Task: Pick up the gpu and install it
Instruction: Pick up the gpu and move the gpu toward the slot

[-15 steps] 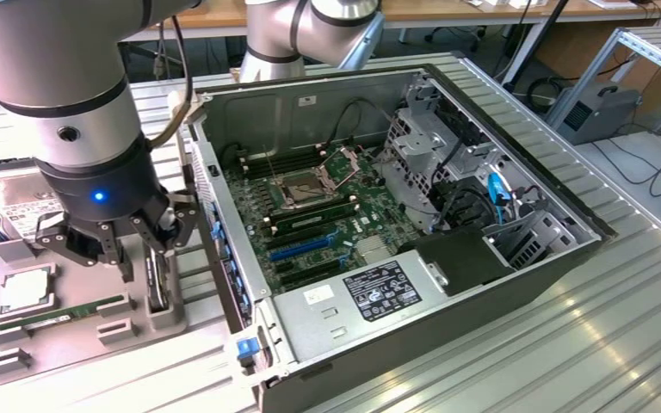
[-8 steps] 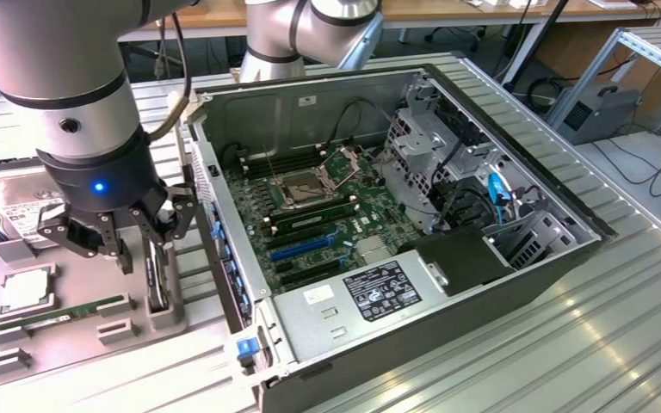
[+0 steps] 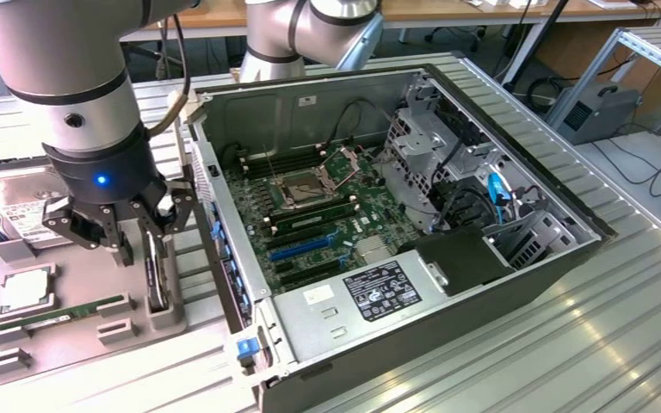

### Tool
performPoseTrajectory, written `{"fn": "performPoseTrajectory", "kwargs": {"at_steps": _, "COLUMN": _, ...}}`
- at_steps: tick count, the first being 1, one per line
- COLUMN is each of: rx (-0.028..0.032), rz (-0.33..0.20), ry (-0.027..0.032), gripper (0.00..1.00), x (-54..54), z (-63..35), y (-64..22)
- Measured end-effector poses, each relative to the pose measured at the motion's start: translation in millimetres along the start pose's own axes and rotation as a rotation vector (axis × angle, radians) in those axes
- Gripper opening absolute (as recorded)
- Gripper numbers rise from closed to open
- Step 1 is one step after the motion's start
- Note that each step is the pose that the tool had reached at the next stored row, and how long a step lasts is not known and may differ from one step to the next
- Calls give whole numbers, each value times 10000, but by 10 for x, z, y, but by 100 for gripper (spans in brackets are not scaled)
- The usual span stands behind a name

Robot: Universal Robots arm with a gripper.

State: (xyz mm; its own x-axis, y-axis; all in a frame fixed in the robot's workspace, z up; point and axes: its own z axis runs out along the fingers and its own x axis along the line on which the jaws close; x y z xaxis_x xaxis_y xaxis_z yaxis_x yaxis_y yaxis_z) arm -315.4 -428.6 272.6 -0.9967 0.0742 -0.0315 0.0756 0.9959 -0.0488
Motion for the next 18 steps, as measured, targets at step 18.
{"fn": "performPoseTrajectory", "kwargs": {"at_steps": 18, "rx": 1, "rz": -1, "ry": 0, "gripper": 42, "x": 19, "z": 144, "y": 254}}
